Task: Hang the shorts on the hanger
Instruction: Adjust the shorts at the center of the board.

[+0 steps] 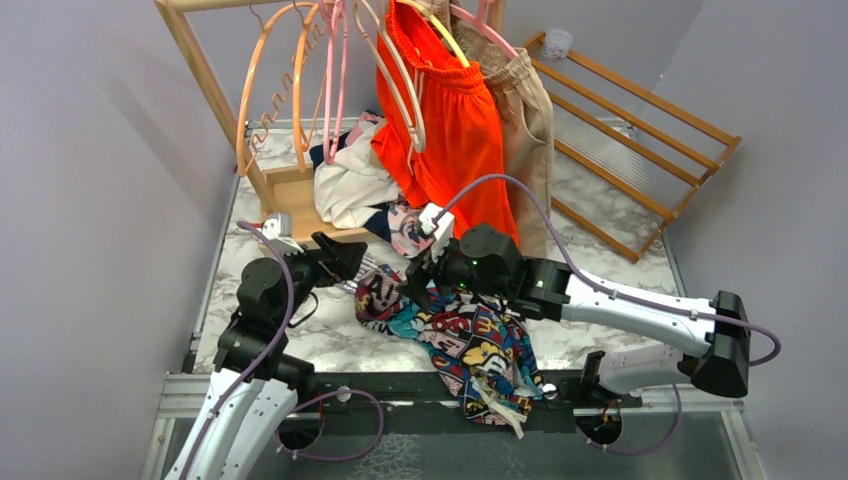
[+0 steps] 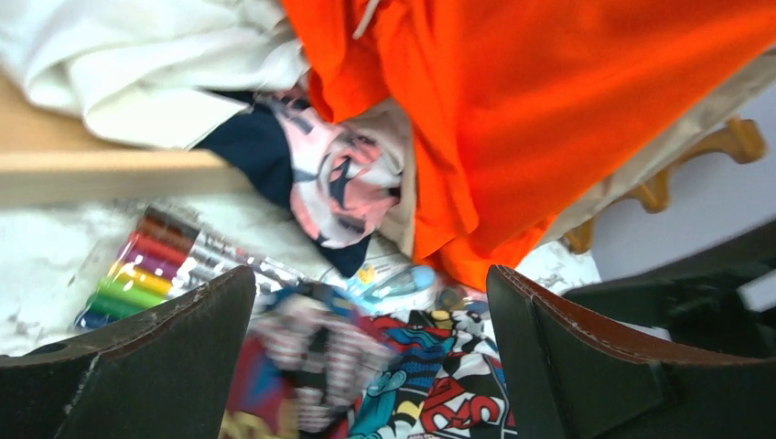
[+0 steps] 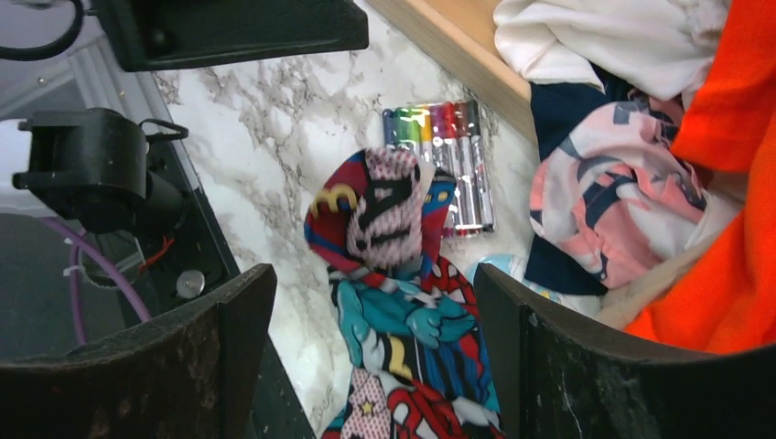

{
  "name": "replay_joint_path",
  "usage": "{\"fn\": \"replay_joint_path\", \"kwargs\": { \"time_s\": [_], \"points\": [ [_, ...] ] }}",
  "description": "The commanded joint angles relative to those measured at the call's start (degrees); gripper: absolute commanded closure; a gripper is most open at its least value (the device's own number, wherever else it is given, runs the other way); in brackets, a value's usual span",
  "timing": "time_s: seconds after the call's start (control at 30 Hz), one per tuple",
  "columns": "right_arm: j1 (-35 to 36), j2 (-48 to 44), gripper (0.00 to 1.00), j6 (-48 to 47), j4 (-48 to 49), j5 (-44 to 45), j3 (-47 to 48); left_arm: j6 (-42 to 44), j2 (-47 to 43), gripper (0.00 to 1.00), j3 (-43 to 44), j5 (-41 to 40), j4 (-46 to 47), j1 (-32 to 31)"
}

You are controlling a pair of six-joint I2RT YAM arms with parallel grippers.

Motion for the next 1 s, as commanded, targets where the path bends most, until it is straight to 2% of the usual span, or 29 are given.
{"fn": "replay_joint_path", "kwargs": {
  "time_s": [0.0, 0.13, 0.23, 0.4, 0.5, 0.6, 0.83, 0.9, 0.97],
  "points": [
    [0.1, -7.3, 0.17, 2.3, -6.8, 3.5, -2.7, -4.4, 0.5, 0.01, -1.5, -4.1, -2.2, -0.1],
    [0.1, -15.5, 0.16, 7.6, -16.6, 6.4, -6.9, -3.9, -0.8, 0.01, -2.9, -4.5, -0.7, -0.1],
    [0.2, -20.4, 0.17, 15.4, -26.2, 7.3, -10.5, -0.5, -1.2, 0.01, -2.5, 1.0, 2.0, -0.1],
    [0.2, -27.9, 0.19, 26.2, -32.8, 4.2, -16.2, 6.4, 8.1, 0.01, 0.7, 8.5, -0.8, -0.1],
    [0.2, -26.5, 0.19, 30.3, -35.9, 4.5, -15.4, 5.9, 12.0, 0.01, 0.8, 9.3, -0.7, -2.0],
    [0.3, -21.7, 0.19, 34.3, -40.3, 4.6, -14.8, 5.9, 13.2, 0.01, 0.6, 6.4, -0.9, -5.8],
    [0.2, -19.0, 0.19, 37.3, -41.3, -0.4, -17.0, 5.1, 16.3, 0.01, 1.1, 1.5, -2.7, -13.3],
    [0.3, -18.7, 0.23, 37.5, -41.9, -1.8, -17.1, 5.2, 17.2, 0.01, 1.8, 1.4, -3.6, -15.1],
    [0.3, -18.2, 0.31, 37.4, -41.9, -3.3, -17.4, 5.9, 17.7, 0.01, 3.0, 1.3, -5.0, -17.0]
  ]
}}
